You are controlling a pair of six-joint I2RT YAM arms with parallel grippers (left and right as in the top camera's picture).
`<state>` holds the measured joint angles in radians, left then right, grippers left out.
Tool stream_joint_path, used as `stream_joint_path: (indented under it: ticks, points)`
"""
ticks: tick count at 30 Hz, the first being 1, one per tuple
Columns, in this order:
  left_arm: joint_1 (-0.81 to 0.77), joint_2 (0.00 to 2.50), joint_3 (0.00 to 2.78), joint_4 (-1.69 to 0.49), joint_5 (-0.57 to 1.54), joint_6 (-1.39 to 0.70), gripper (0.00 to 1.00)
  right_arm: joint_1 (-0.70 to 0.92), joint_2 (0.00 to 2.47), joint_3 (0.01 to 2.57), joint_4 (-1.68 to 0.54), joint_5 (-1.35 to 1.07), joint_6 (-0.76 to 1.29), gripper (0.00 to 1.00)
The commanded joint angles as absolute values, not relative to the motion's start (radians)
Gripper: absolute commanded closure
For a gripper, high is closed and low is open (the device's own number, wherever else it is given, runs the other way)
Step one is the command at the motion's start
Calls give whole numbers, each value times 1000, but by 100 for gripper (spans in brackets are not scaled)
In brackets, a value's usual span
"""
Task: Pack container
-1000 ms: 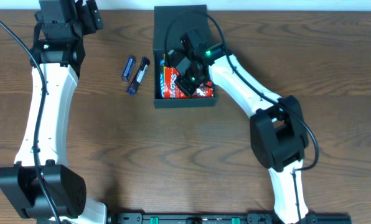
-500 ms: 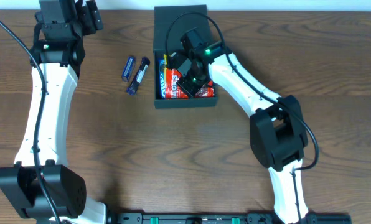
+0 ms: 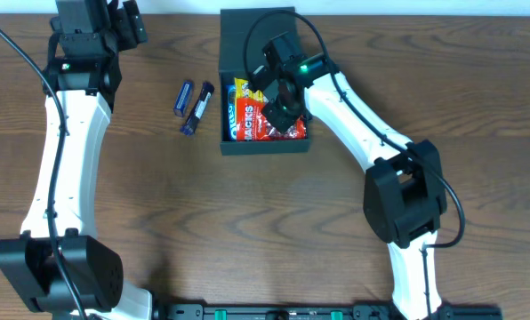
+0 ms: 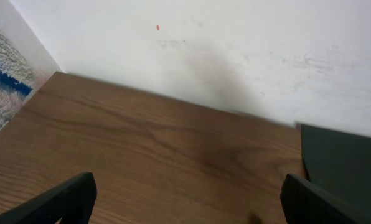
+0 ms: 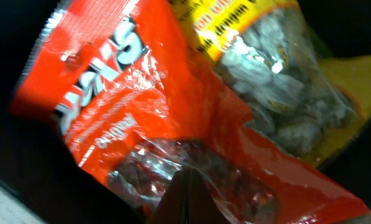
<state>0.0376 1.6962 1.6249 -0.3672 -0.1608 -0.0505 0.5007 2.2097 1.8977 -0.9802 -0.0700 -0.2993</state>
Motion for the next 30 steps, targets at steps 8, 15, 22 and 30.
stream_joint_path:
  ticks: [8, 15, 22, 30]
  points:
    - [41, 1671, 1645, -375, -163, -37, 5, 472, 2283, 1894, -1000, -25, -284, 99]
    - [41, 1671, 1645, -392, -163, -37, 5, 472, 2292, 1896, -1011, -27, -284, 99]
    - [41, 1672, 1645, -411, -163, -37, 5, 472, 2190, 1966, -1066, -65, -284, 99]
    - [41, 1690, 1645, -474, -94, -36, 5, 450, 1989, 2000, -947, -124, -284, 99]
